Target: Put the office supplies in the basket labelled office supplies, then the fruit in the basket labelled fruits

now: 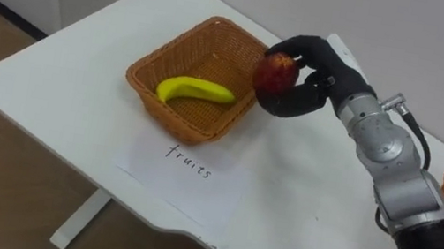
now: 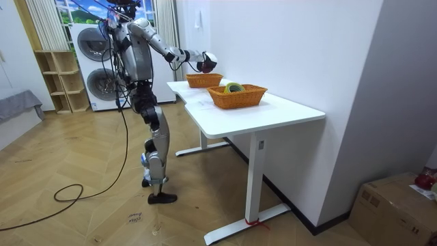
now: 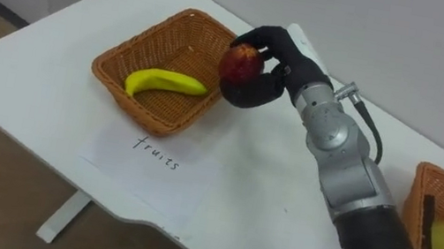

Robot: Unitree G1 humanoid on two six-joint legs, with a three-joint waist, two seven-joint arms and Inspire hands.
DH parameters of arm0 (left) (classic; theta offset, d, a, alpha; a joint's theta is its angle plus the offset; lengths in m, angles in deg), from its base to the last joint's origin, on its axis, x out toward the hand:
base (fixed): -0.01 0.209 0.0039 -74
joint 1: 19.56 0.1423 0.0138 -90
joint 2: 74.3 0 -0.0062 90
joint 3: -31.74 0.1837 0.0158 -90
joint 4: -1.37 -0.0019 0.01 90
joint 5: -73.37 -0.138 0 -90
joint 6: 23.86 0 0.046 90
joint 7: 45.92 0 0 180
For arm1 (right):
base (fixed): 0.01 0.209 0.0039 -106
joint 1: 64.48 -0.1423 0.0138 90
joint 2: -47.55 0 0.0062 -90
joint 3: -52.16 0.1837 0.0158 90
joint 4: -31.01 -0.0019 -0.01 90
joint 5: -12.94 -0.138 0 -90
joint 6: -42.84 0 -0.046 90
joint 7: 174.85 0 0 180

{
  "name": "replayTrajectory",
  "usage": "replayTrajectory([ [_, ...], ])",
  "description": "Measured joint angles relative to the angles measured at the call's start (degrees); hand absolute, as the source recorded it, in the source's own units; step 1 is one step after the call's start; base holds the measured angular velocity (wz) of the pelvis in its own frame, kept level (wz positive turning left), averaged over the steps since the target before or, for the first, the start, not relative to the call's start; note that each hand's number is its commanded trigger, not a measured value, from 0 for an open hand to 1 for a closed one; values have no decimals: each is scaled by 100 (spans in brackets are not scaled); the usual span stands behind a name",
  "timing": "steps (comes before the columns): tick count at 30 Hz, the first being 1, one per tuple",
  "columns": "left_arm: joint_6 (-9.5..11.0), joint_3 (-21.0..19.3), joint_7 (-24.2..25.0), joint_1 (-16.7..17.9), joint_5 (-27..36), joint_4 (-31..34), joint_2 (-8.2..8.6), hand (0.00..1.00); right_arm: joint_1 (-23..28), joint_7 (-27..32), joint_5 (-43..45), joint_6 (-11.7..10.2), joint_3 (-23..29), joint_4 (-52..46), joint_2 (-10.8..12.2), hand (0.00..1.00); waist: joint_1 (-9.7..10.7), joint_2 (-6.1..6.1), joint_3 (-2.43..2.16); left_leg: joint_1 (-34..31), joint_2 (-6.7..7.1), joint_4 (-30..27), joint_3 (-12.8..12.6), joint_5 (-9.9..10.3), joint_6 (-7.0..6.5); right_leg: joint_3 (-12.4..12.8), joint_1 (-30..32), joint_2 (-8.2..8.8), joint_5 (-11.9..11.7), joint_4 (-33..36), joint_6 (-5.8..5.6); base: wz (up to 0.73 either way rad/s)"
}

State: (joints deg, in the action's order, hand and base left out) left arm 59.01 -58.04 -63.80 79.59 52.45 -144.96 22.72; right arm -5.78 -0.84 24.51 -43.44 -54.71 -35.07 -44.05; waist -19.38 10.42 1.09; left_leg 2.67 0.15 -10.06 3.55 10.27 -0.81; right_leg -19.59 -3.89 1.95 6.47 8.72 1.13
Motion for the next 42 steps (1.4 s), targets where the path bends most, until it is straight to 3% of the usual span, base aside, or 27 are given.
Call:
replayTrajectory([
  [13, -48, 5, 216, 47, 1, -14, -59, 0, -2, 155, 117, 0, -3, 1, 219, 100, -11, -29, 21, -4, -3, 22, 19, 1, -1, -10, 3, -1, 4, -5, -6, 0],
  [24, -58, 3, 218, 49, 3, -4, -50, 0, -2, 173, 96, 0, -7, 1, 301, 100, -145, -36, 25, -8, -3, 20, 15, 1, -1, -31, 1, 0, 4, -8, -7, 0],
  [37, -56, 4, 218, 44, 1, 37, -58, 0, -77, 157, -253, -3, -445, 158, 457, 100, -288, -61, 40, -41, 3, 14, 90, 1, -1, -119, 2, 8, 5, -8, -8, 3],
  [38, -53, 6, 217, 44, 2, 37, -59, 0, -142, 157, -253, -6, -445, 273, 474, 78, -288, -66, 45, -53, 9, 4, 118, 1, -2, -123, 0, 11, 6, -8, -10, 9],
  [39, -47, 7, 217, 47, 2, 37, -58, 0, -161, 157, -254, -6, -445, 308, 475, 40, -299, -69, 47, -54, 11, 3, 117, 0, -2, -121, 0, 12, 7, -8, -11, 7],
  [40, -41, 8, 217, 63, 2, 37, -57, 0, -214, 155, -254, -7, -445, 391, 502, 15, -307, -74, 50, -57, 13, 3, 122, 1, -2, -121, 0, 13, 9, -8, -15, 0],
  [41, -41, 10, 217, 74, 2, 36, -58, 0, -248, 154, -253, -7, -445, 444, 525, 0, -309, -75, 52, -59, 14, 2, 127, 1, -2, -122, 0, 15, 10, -9, -16, 0],
  [42, -39, 11, 217, 78, 2, 36, -58, 0, -248, 154, -253, -7, -446, 450, 530, 0, -311, -75, 51, -59, 15, 2, 129, 1, -2, -122, 0, 15, 10, -9, -16, 0],
])
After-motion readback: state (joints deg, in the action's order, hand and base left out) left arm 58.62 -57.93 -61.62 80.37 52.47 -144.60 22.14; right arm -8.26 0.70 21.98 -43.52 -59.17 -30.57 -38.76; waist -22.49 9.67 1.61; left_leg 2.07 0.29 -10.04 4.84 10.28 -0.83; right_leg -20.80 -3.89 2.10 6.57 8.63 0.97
